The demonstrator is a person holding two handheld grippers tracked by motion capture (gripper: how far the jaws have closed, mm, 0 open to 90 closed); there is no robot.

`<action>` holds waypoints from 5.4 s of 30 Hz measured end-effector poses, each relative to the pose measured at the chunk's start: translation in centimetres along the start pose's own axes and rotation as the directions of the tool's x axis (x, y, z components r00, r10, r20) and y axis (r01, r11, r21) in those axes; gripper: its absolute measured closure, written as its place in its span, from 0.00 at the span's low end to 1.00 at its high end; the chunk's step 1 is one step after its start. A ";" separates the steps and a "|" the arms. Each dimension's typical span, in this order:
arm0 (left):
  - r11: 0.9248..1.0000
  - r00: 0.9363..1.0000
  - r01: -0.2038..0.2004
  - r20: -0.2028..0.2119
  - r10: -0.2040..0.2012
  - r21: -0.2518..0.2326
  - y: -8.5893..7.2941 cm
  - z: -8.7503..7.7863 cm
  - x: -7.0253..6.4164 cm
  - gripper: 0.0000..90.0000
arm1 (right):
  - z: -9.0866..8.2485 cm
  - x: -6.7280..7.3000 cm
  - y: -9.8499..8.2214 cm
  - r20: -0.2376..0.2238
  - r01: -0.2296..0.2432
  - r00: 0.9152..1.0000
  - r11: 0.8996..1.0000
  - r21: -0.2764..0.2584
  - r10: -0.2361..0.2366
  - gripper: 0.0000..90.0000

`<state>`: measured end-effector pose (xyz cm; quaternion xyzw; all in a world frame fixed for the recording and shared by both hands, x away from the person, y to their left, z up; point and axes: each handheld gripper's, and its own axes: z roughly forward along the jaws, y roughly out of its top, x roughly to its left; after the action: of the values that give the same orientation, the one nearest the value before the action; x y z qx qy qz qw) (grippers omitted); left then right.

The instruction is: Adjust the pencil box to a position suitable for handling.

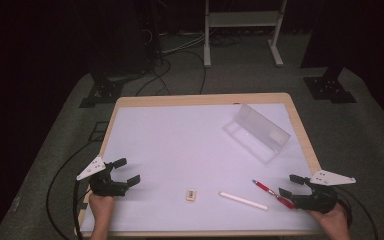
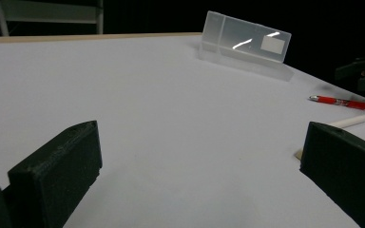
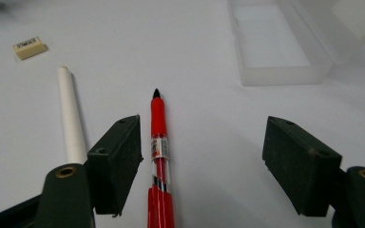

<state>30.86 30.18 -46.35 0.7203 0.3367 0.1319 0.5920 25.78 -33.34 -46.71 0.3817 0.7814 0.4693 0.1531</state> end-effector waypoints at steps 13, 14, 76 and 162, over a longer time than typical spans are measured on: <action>1.000 1.000 -0.007 0.001 0.007 0.010 -0.1 0.1 -0.2 0.00 | 1.2 0.3 2.0 -0.054 0.013 0.998 1.000 0.006 -0.012 0.30; 1.000 1.000 -0.012 0.001 0.012 0.014 -0.1 0.1 -0.2 0.00 | 1.2 0.4 2.2 -0.055 0.021 0.998 1.000 0.009 -0.020 0.30; 1.000 1.000 -0.006 0.017 0.006 0.014 -0.1 0.2 -0.1 0.00 | 9.3 0.0 13.8 -0.094 0.168 0.984 0.961 0.220 -0.151 0.33; 1.000 1.000 -0.006 0.024 0.006 0.013 -0.1 0.2 -0.1 0.00 | 17.1 -2.5 12.5 0.054 0.193 0.968 0.861 0.471 -0.246 0.91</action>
<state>30.85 29.95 -46.49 0.7266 0.3283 0.1227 0.5909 43.30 -21.24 -45.16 0.3413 0.8990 0.2271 0.1539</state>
